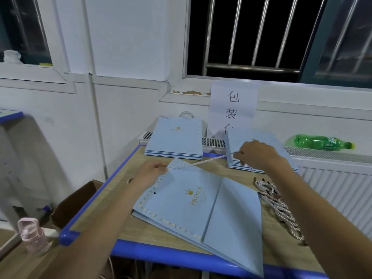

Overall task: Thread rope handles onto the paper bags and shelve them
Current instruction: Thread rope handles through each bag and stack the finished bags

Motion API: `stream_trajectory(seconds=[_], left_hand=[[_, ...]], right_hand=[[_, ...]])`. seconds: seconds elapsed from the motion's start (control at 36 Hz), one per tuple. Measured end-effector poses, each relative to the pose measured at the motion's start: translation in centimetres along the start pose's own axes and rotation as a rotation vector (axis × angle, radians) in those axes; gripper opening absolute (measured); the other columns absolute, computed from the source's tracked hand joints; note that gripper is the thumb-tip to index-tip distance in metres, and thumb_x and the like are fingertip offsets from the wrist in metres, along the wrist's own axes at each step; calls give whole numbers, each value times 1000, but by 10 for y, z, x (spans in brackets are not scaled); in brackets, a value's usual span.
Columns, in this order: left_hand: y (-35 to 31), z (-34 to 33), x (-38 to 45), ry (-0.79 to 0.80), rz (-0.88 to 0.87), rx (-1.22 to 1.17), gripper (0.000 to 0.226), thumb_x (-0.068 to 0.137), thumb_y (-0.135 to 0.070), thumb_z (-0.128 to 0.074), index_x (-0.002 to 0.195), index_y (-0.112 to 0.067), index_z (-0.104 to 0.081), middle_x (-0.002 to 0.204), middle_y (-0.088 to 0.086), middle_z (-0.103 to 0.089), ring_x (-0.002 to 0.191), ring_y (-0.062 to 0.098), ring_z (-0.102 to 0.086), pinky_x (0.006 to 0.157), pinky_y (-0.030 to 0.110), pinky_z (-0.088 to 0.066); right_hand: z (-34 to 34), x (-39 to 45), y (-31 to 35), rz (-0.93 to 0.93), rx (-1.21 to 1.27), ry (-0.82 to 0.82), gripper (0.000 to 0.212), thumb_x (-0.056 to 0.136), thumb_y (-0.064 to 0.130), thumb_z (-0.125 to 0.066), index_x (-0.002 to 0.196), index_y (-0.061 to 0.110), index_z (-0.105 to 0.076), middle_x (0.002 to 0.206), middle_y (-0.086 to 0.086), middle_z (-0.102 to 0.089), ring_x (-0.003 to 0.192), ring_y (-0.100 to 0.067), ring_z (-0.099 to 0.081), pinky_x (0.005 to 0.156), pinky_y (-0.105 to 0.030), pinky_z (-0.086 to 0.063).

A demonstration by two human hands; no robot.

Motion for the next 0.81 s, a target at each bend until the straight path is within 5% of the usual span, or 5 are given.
stream_trajectory(seconds=[0.08, 0.33, 0.5, 0.64, 0.81], left_hand=[[-2, -3, 0, -57, -21, 5, 22, 92, 0, -52, 85, -17, -65, 80, -8, -62, 76, 5, -56, 72, 21, -46], [-6, -14, -4, -37, -96, 351, 30, 98, -16, -45, 74, -11, -62, 73, 16, -59, 65, 18, -48, 57, 25, -32], [-11, 5, -23, -2, -82, 502, 26, 100, -25, -43, 86, -15, -62, 85, -5, -61, 80, 11, -54, 65, 22, -35], [-5, 10, -46, 69, -78, 552, 42, 98, -35, -45, 62, -13, -45, 63, 0, -44, 60, 13, -40, 56, 25, -26], [1, 8, -57, 114, -59, 436, 43, 97, -36, -47, 89, 4, -62, 92, 19, -61, 75, 16, -51, 65, 25, -33]], right_hand=[[-10, -7, 25, 82, 491, 219, 36, 96, 26, -53, 66, 10, -66, 50, 4, -58, 42, -6, -49, 48, -18, -38], [-49, -32, 107, 196, 1358, 488, 11, 89, 9, -62, 79, 9, -68, 68, 0, -70, 54, -2, -61, 47, -11, -43], [-91, -39, 107, 186, 1055, 380, 10, 85, 9, -66, 79, 2, -67, 63, -7, -62, 43, -8, -45, 41, -18, -33], [-79, -33, 97, 179, 575, 158, 45, 73, 50, -75, 75, 10, -54, 70, 4, -53, 64, -8, -47, 57, -22, -36], [-50, -39, 81, 32, 236, 39, 67, 78, 64, -61, 102, 3, -50, 93, -5, -51, 81, -17, -55, 66, -26, -44]])
Point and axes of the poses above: each hand's wrist, its own x-axis towards the middle knuckle, its own z-axis out of the back of the hand, y = z × x, the point moved 10 cm from there along x, towards the middle knuckle
